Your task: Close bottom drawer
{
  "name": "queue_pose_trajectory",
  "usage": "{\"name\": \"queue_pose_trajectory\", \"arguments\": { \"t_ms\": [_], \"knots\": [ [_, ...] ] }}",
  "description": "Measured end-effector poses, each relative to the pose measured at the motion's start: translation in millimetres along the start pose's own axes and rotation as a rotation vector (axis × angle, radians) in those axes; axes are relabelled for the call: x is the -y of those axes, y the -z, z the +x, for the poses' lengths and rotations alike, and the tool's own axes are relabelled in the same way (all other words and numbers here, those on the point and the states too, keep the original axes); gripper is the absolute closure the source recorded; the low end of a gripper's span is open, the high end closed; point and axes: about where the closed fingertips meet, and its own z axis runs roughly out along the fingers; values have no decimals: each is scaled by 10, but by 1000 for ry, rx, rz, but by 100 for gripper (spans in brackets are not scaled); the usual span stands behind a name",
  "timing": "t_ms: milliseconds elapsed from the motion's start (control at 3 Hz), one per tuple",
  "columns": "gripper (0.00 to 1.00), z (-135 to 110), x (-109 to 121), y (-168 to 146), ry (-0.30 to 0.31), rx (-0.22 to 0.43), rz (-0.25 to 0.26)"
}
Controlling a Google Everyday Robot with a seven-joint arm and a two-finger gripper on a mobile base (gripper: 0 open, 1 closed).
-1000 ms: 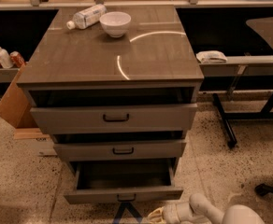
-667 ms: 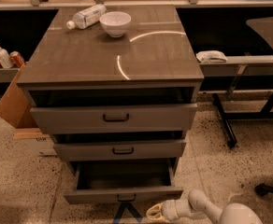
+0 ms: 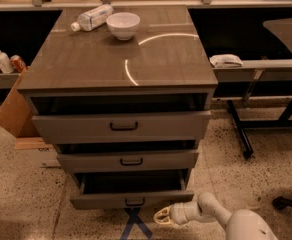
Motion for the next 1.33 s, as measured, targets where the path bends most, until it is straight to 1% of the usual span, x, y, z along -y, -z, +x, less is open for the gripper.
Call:
{"name": "queue_pose_trajectory", "arguments": {
  "t_ms": [667, 1000, 1333],
  "knots": [
    [100, -148, 570, -81, 96, -2, 23],
    [100, -219, 748, -88, 134, -16, 42],
    [100, -314, 913, -74, 177, -54, 80]
  ]
}}
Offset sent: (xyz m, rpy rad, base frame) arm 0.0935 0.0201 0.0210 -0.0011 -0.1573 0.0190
